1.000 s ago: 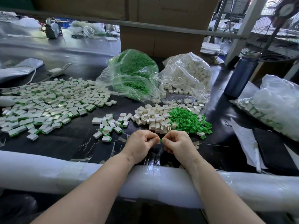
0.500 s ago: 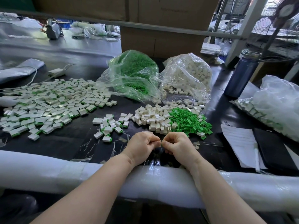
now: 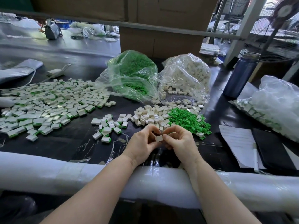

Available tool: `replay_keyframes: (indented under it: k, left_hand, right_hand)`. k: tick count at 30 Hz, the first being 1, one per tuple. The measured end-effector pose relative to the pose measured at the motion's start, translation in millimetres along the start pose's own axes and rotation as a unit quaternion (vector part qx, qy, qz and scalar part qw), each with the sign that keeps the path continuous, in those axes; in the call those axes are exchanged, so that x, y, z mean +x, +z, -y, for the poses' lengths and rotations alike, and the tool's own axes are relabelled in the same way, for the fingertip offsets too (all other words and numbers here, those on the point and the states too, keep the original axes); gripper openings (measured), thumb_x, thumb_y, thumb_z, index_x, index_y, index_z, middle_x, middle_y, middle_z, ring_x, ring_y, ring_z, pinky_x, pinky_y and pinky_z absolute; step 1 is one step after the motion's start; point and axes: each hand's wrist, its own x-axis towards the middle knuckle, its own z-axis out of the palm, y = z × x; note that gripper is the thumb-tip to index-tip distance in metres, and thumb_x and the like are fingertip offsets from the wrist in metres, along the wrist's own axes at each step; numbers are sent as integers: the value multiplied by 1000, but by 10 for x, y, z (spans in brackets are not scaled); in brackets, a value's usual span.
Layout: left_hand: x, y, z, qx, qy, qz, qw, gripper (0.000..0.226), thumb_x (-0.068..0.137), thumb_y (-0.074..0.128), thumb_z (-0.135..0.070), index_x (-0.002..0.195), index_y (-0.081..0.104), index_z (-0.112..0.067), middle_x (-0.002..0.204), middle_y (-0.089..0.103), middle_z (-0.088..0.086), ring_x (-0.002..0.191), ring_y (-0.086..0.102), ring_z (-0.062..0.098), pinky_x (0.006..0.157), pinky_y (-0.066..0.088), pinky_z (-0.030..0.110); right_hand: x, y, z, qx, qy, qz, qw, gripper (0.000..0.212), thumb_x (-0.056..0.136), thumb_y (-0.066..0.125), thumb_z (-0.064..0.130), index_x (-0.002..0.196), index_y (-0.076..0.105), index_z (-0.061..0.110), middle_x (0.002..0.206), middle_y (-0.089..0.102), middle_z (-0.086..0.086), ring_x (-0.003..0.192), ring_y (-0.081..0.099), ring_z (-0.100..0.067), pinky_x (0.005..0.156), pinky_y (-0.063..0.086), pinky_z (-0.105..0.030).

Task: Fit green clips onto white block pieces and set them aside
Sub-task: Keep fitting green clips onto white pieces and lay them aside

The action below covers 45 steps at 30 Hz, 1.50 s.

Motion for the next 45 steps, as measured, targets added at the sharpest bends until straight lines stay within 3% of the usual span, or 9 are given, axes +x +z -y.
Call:
replay_keyframes:
  k: [2,5,12,19,27,33,36,40,45]
  left_hand:
    - [5,3,15,7,1,-10,1000,22,83,68,-14,87,54,-30,77,61,-3,65,54,6,67,43,10]
    - [14,-1,13,-18,-1,-31,999,6,87,63,-17,89,64,-22,81,63,-6,74,57,6,75,44,13]
    - [22,-31,18,-23,-37,2,999,16,89,61,-22,98,71,-12,91,70,1,89,62,13,85,47,23]
    - [16,-36,16,35,-40,9,999,16,89,61,-19,97,71,-10,93,69,4,90,62,17,87,48,30]
    - [6,-28,1,63,-8,15,998,17,89,60,-19,96,71,-8,85,61,-3,86,59,14,82,46,26]
    - [12,-30,-3,86,10,15,996,16,89,60,-16,95,71,-6,78,54,-7,79,51,9,73,36,14]
    - [6,-30,-9,97,16,19,995,16,89,60,-17,95,71,-7,80,54,-5,79,52,10,73,39,18]
    - [-11,-21,-33,123,32,28,992,17,89,59,-18,93,71,-6,80,53,-3,81,55,18,78,44,28]
    - [-1,-19,-15,98,11,15,995,16,90,59,-17,94,72,-7,78,53,-9,79,52,10,71,36,14]
  right_hand:
    - [6,-10,-9,12,0,-2,1000,13,83,61,-5,76,62,6,56,62,-2,48,56,-6,48,46,-17]
    - [10,-30,-11,36,0,2,999,15,84,62,-3,74,65,8,57,64,0,50,58,-6,49,48,-17]
    - [18,20,-23,-35,-1,-1,999,19,87,60,1,72,62,12,56,59,3,45,52,0,48,46,-15]
    - [-9,25,3,-120,-9,27,992,22,88,60,3,69,59,15,58,57,1,51,49,-7,55,45,-21]
    - [0,28,10,-126,7,11,992,23,86,61,4,66,60,14,57,57,-3,49,49,-8,52,44,-21]
    - [-10,-6,8,-138,1,37,990,22,85,62,4,67,61,15,58,59,-1,49,50,-5,54,46,-20]
    - [-8,-11,8,-140,4,39,989,22,85,62,3,66,61,15,56,58,2,46,49,-2,52,46,-18]
    - [-6,8,15,-148,6,23,989,21,85,62,3,66,61,14,57,58,-3,49,50,-8,55,46,-24]
    - [-21,7,29,-143,-1,42,989,19,85,63,4,68,62,13,59,59,-5,52,51,-11,56,46,-26]
